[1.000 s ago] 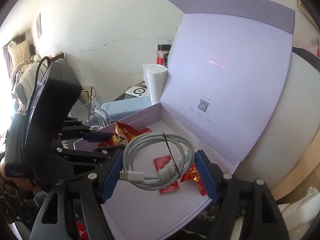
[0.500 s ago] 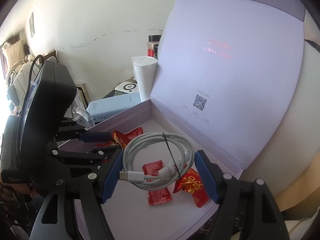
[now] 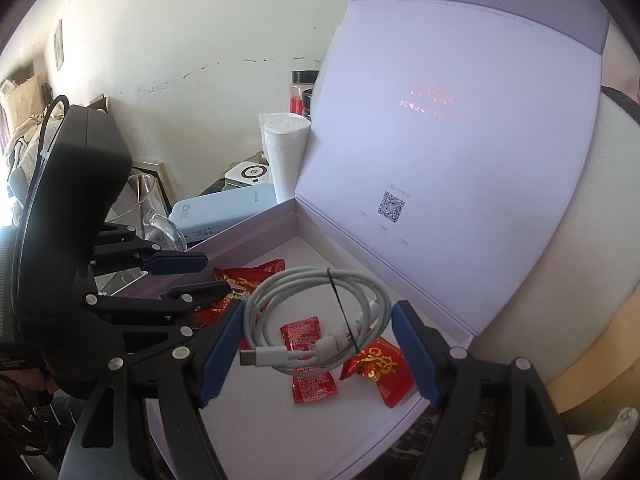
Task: Organize objects
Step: 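Release the snack bag into the box with the left tool while the right tool releases the cable, then withdraw both tools from the box back over the table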
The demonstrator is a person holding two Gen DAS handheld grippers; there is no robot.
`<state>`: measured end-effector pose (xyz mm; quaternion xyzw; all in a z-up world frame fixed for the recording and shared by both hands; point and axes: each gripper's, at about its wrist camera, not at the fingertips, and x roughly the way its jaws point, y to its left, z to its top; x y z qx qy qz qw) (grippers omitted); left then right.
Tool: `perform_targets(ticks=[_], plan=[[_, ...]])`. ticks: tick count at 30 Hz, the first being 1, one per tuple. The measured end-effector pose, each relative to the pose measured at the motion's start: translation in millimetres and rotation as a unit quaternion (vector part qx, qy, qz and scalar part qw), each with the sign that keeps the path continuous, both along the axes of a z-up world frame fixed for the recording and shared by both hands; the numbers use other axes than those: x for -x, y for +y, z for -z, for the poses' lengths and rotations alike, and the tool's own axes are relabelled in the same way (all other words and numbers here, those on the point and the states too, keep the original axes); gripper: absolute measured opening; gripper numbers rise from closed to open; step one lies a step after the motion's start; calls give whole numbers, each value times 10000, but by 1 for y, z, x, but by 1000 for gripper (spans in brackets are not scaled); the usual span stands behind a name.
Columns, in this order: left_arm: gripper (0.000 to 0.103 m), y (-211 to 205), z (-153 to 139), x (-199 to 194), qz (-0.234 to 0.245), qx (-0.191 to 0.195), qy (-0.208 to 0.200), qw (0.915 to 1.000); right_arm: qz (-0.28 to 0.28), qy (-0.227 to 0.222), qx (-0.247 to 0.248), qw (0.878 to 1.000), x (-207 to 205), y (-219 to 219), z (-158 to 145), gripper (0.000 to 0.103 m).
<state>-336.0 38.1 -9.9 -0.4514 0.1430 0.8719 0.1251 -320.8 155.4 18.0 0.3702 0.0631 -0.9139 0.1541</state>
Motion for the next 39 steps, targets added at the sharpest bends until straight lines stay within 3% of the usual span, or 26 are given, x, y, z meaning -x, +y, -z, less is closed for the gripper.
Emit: perform_targets(ticks=[3,31,39], plan=[[26,-2,-6,-6,-39,4,19,10000,22,72,-47,10000,-4,-1,-5,80],[32,-11,-82,-78,-170,-86,517,9985,191,552,-29,9983,-85,8,-80,80],[39,-14,-98,-106,-224,-168,674,9973,196,639,-38,9978,-115,8,-94,80]])
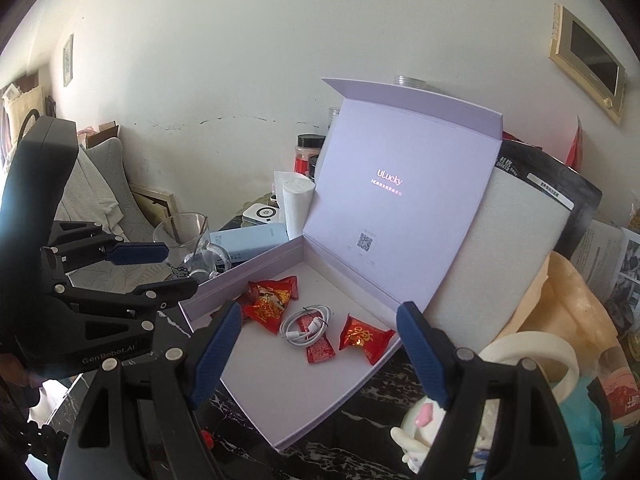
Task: Organize objects
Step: 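Withdraw both tools from the box back over the table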
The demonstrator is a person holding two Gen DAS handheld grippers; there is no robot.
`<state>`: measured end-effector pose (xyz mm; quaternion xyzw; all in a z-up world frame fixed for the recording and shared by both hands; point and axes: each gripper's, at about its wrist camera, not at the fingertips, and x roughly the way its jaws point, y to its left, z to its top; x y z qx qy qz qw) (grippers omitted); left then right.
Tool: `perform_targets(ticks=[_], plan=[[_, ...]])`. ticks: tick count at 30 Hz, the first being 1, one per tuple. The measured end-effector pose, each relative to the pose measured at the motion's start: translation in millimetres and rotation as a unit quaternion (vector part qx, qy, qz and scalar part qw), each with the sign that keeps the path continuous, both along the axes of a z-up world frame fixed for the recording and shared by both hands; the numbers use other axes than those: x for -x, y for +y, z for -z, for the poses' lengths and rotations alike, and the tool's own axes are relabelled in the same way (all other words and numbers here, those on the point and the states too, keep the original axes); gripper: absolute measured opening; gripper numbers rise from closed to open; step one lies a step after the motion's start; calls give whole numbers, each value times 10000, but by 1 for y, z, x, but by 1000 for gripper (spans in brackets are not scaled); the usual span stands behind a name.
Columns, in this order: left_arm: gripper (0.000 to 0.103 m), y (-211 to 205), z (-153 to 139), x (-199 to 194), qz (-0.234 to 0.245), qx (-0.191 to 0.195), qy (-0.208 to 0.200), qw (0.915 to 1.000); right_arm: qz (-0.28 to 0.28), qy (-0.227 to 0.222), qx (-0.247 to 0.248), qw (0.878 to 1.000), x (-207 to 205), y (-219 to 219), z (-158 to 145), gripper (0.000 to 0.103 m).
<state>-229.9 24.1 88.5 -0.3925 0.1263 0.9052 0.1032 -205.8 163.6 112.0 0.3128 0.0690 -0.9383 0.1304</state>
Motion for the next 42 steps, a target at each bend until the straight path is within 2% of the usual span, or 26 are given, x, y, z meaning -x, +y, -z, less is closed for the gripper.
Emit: perform_targets(ticks=[13,23,42], plan=[[56,-5,-17,-45,-126,-34,191,9997,-48,53,-40,10000,-42,-2,-8,81],[64,-8,-20,-79,-247,-77,225,9994,-72,43,-34,10000,-78,0,-8,83],[67,-8,-9,-140,-276,-157,124,9994,-53,-52,-6,10000,-146,2,9,83]])
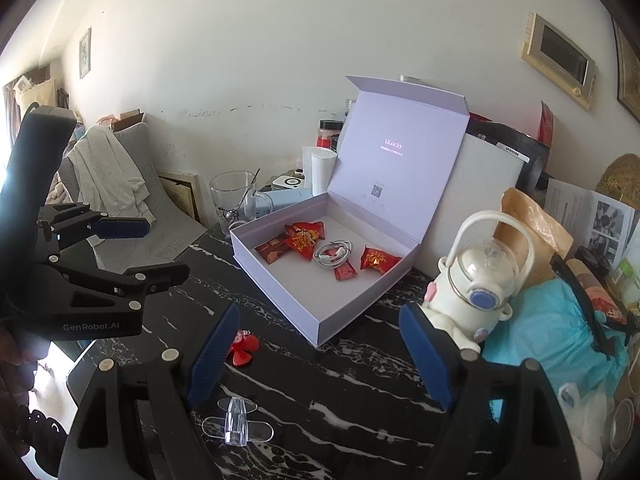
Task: Organize objects
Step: 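Withdraw both tools from the box back over the table, then move the right tool to the clear plastic stand and close its fingers on it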
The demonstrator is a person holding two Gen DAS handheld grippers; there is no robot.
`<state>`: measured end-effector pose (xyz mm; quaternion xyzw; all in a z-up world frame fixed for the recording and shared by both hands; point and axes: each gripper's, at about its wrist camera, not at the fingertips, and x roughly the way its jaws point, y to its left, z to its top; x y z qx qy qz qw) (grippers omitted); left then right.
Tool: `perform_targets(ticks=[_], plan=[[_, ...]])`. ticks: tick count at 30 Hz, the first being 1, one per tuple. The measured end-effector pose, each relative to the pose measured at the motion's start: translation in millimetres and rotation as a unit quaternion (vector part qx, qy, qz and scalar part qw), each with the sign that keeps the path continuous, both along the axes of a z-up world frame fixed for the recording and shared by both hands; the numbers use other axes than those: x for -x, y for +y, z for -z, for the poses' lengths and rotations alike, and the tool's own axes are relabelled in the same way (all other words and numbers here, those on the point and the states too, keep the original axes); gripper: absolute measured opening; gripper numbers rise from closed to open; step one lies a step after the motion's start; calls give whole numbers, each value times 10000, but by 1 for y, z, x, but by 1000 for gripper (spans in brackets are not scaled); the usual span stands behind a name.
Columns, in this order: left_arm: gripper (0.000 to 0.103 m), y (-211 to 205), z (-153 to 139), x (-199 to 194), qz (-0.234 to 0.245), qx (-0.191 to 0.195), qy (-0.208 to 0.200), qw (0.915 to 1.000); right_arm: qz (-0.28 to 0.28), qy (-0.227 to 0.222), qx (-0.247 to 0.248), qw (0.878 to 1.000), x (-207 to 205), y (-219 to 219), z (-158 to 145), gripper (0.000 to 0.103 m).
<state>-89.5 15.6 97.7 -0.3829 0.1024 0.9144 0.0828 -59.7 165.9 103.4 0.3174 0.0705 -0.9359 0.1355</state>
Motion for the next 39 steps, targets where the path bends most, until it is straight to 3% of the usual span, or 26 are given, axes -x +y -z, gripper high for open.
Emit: perform_targets(ticks=[21,39], plan=[[67,1,57,-46,40,-162,-540,9984,-58,-673,279,9973,-36,0,69,83],[67,-12,108,-46,84,-402,-1092,9932,-331,-1203,347,9916,-35,-17,124,81]])
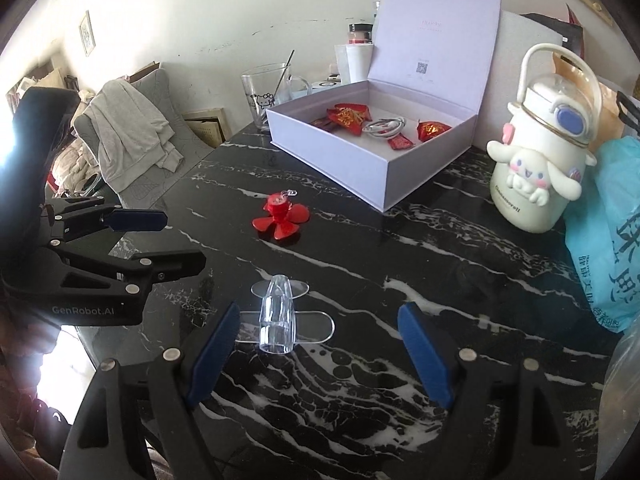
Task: Organize objects
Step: 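Move the right tool to the clear plastic stand and close its fingers on it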
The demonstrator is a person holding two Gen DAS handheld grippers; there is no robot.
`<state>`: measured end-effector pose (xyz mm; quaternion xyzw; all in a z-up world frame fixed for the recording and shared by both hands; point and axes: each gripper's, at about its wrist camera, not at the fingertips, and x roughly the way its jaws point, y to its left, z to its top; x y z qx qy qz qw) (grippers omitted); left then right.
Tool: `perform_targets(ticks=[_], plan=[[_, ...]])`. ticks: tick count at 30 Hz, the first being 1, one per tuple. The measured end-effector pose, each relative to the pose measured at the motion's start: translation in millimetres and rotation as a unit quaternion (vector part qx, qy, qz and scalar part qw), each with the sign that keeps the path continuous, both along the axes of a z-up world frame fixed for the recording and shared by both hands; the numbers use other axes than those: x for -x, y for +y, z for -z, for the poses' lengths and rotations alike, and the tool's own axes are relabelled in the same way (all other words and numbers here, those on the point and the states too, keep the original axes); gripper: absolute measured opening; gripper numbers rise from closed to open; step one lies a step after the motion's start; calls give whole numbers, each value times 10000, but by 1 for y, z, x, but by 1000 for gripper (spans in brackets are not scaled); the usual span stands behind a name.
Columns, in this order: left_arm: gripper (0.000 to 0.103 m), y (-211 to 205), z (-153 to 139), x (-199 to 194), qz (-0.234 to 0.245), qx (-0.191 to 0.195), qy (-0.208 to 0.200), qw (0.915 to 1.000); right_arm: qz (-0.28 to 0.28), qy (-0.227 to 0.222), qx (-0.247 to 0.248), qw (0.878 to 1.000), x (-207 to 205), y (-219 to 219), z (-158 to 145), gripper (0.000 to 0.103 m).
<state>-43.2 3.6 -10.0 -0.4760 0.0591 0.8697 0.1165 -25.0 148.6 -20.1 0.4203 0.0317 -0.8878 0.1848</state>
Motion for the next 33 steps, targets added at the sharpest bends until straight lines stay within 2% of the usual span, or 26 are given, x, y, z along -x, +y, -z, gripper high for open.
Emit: perform_targets(ticks=[5,8,14,20,33], plan=[[67,-6,15,4,-19,-55,-171,9998,-88,-169,60,9998,6,-7,12,73],[67,-9,22,7,30,-182,-241,9995,-163,-267,76,9995,9,-11,18,61],[67,-13,31,11,57,-261,-270,9993,-364,-379,117,9985,11,-21,26,52],[67,-15,32,20,43,-340,-223,9992,-411,-410,9,9983,17,-27,32,23],[67,-2,27,50,127,-382,-137,9991,39,-445,31,9990,40,1,30,23]])
